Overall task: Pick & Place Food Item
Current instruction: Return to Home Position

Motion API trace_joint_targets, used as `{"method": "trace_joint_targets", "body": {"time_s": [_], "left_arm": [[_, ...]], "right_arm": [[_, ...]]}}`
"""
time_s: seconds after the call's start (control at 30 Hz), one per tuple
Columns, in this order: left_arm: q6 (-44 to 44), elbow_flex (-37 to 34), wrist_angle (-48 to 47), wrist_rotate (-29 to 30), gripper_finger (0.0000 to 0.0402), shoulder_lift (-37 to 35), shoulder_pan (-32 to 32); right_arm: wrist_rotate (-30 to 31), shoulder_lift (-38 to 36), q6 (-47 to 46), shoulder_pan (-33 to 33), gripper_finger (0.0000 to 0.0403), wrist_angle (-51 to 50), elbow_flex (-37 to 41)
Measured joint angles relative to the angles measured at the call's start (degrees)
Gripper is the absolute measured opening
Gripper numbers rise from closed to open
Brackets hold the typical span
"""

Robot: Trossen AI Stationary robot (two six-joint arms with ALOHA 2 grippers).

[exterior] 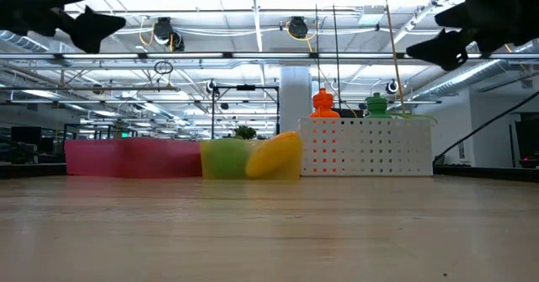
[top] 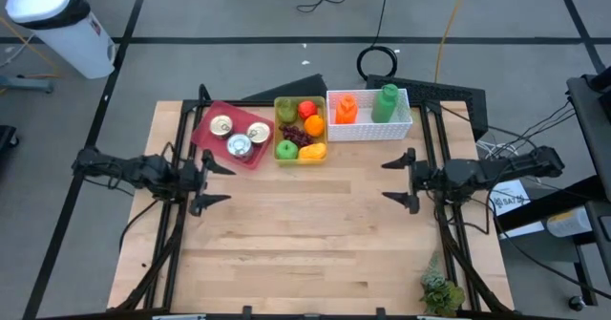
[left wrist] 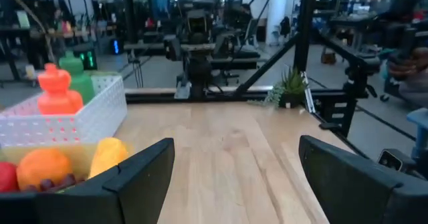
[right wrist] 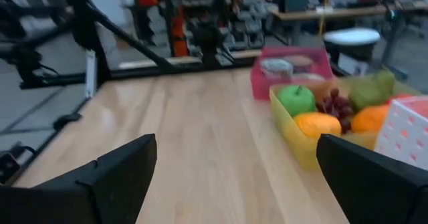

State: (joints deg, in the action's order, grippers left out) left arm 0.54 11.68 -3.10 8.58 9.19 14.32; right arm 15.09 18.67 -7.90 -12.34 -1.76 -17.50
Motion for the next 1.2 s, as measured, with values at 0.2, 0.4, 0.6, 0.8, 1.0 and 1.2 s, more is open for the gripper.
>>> {"method": "trace_joint_targets", "body": {"time_s": [0.2, 0.4, 0.6, 0.8, 1.0, 1.2], "left_arm": [[0.7, -1.3, -6.1, -1.0, 0.0329, -7.1, 0.1], [1.2, -6.0, -2.3, -4.9, 0.0328, -8.2, 0.1], [0.5, -6.1, -2.2, -7.2, 0.0328, -8.3, 0.1], [1.1, -7.9, 1.0, -7.1, 0.0329, -8.5, 0.1], [1.7, -10.9, 6.1, -7.0, 0.0328, -8.4, 0.1], [1.3, -10.8, 6.0, -7.0, 0.0329, -8.4, 0.1]], "right_arm": [[-0.4, -6.9, 1.7, 0.0, 0.0391, 0.6, 2.6], [-6.3, -9.2, 3.4, -0.1, 0.0391, 6.1, 8.3], [-6.3, -13.3, 4.9, 0.3, 0.0392, 6.6, 10.1], [-6.4, -17.3, 9.9, 0.3, 0.0392, 3.3, 10.4], [-6.5, -17.9, 10.0, 0.3, 0.0392, 12.4, 15.7], [-6.2, -17.9, 8.5, 0.3, 0.0392, 7.1, 16.4]]}}
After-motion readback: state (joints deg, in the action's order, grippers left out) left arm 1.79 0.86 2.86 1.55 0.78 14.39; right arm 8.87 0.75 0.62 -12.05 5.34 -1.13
